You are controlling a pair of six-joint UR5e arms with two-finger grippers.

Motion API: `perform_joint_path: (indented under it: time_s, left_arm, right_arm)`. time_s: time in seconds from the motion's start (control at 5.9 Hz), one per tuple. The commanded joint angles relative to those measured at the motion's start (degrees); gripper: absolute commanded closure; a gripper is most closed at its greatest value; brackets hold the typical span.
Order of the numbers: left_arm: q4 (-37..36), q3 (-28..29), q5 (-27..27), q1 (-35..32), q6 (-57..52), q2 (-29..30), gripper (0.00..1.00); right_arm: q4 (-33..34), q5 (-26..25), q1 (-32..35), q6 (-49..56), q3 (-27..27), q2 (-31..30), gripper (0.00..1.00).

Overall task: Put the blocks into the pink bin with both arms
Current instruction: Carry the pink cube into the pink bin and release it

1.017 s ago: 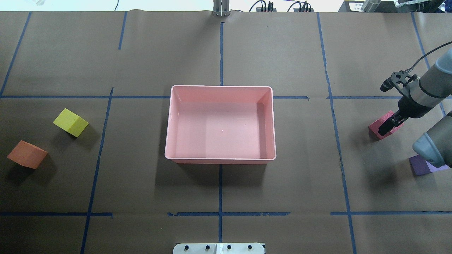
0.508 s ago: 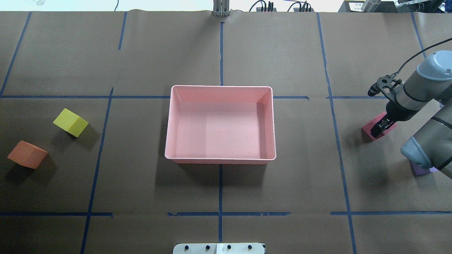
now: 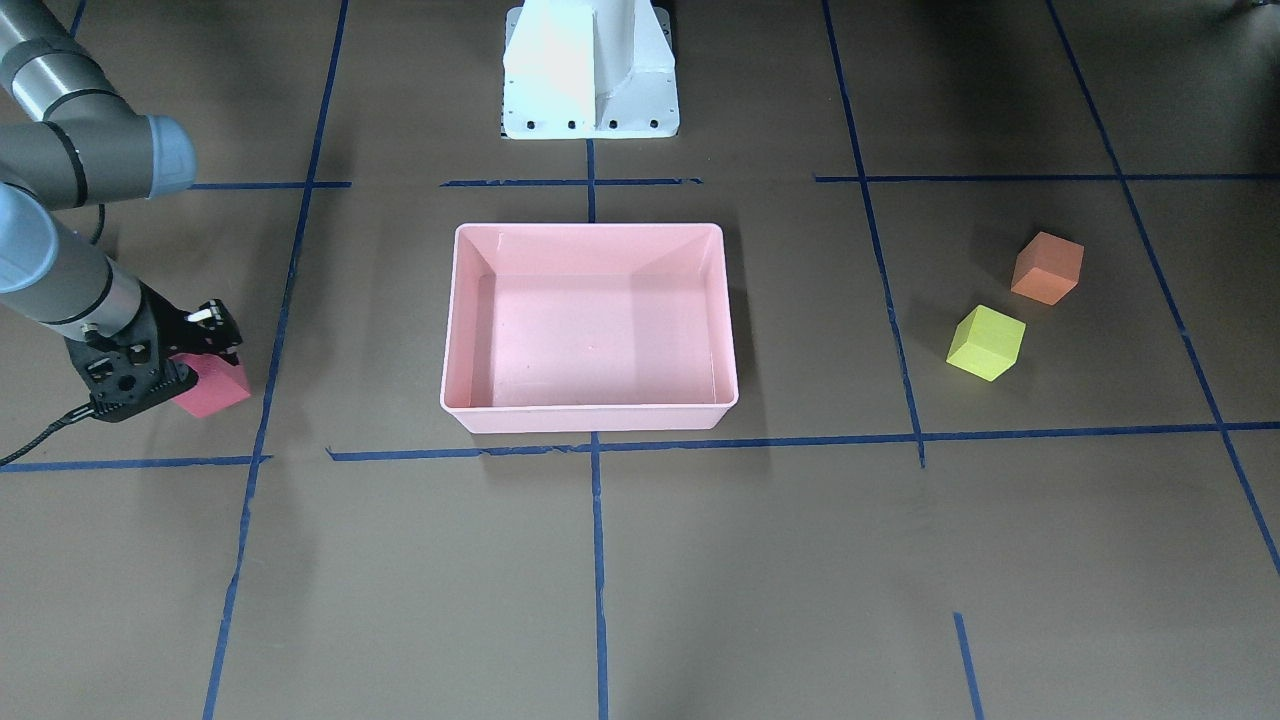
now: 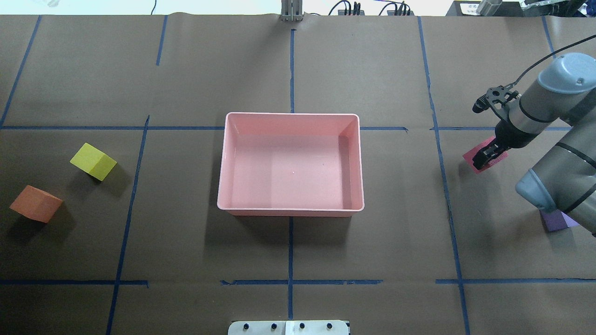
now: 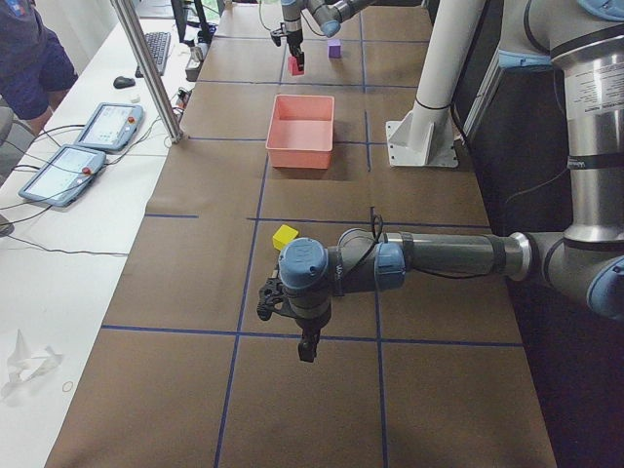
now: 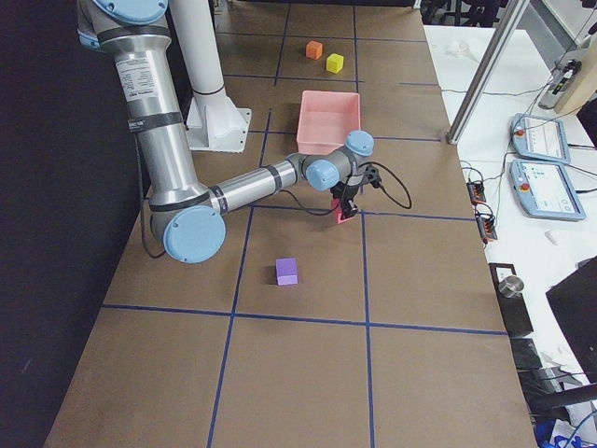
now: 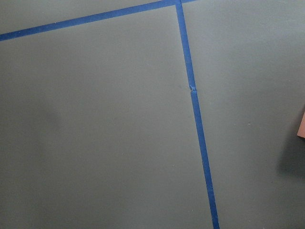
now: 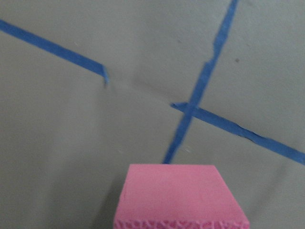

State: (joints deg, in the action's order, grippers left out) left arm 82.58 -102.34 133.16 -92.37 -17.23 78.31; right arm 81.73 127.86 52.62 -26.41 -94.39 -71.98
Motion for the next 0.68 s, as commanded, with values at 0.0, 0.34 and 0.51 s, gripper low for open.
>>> perform_joint_path:
  time_s: [0.0, 0.34, 0.51]
  left_arm:
    - [0.04, -0.05, 0.0, 0.0, 0.0, 0.0, 0.0]
    - [0.13, 0.04, 0.0, 0.0, 0.0, 0.0, 0.0]
    - [0.48, -0.05, 0.0, 0.09, 0.0, 0.09, 0.0]
  right_arm:
    - [2.35, 0.99, -3.9, -21.46, -0.88, 10.14, 0.77]
    - [12.78, -2.76, -10.13, -40.21, -1.94, 22.87, 0.76]
    - [16.06, -6.96, -14.43, -44.99, -1.68, 27.02, 0.71]
